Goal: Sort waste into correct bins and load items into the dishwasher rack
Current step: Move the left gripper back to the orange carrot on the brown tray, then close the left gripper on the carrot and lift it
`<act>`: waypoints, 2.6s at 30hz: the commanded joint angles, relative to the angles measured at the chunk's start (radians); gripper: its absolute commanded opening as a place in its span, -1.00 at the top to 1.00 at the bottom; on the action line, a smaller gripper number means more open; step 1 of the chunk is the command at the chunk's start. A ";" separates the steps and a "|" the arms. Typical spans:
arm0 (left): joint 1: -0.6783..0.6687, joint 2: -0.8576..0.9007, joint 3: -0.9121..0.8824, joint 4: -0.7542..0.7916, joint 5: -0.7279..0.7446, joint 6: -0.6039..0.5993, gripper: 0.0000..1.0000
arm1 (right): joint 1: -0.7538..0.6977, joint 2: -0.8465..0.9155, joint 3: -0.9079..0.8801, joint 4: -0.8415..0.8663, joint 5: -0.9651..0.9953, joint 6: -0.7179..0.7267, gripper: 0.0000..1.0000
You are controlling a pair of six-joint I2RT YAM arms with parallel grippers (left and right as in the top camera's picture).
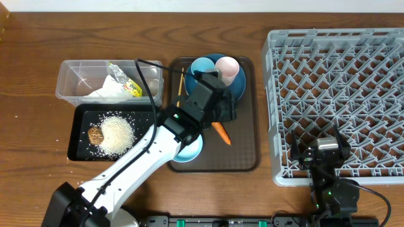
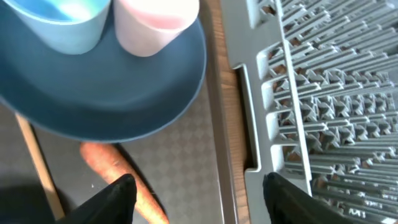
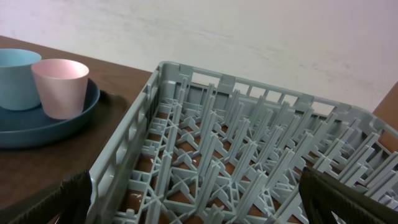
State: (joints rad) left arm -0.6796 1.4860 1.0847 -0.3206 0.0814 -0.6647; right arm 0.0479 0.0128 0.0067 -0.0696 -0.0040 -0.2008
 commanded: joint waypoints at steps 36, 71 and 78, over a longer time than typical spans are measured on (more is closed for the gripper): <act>-0.079 0.401 0.029 -0.023 -0.206 -0.209 -0.07 | -0.008 -0.001 -0.001 -0.004 -0.004 -0.006 -0.98; -0.078 0.382 0.030 -0.098 -0.206 -0.208 0.27 | -0.008 -0.001 -0.001 -0.004 -0.004 -0.006 -0.98; -0.053 0.382 0.029 -0.114 -0.206 -0.209 0.27 | -0.008 -0.001 -0.001 -0.004 -0.004 -0.006 -0.98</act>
State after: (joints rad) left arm -0.7513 1.8820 1.1080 -0.4168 -0.1154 -0.8680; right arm 0.0479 0.0128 0.0067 -0.0696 -0.0040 -0.2008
